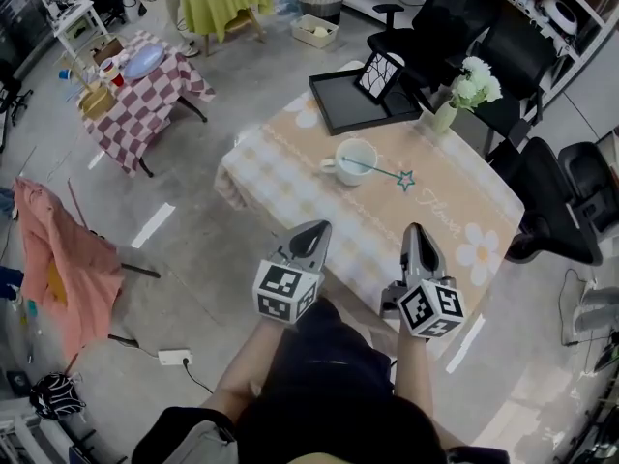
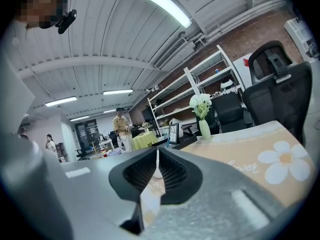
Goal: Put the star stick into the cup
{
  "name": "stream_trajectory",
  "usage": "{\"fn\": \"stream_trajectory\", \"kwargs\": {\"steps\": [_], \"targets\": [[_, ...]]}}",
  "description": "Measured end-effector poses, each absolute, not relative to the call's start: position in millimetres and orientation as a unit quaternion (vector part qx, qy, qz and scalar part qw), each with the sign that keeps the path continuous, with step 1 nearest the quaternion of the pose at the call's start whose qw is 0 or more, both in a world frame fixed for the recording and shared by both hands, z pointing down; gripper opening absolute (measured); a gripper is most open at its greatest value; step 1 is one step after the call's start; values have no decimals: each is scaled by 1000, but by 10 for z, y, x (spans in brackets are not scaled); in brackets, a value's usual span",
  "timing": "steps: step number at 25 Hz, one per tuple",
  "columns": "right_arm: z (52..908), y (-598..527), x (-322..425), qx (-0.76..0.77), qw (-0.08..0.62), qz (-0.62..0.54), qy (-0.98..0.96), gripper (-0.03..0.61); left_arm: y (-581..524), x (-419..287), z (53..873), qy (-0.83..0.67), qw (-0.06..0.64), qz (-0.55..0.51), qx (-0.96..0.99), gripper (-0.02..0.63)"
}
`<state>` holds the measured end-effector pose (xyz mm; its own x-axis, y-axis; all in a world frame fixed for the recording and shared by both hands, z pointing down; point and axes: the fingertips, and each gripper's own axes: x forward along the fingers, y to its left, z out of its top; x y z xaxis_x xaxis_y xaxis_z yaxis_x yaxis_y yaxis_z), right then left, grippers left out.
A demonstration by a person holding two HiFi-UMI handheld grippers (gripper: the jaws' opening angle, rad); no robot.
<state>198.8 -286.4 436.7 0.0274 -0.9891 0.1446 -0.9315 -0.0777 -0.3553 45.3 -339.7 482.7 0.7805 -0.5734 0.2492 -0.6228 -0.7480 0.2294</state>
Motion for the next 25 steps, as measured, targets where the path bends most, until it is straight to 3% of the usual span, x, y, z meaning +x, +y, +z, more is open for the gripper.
{"fn": "stream_trajectory", "kwargs": {"steps": [9,25], "targets": [[4363,-2604,1892,-739,42,-104,664,5,-3258,393,4678,-328,125,59,935,11],[4438,-2414,1866,-748,28,-97,656,3,-3146,401,4626,-323,112,49,939,11]]}}
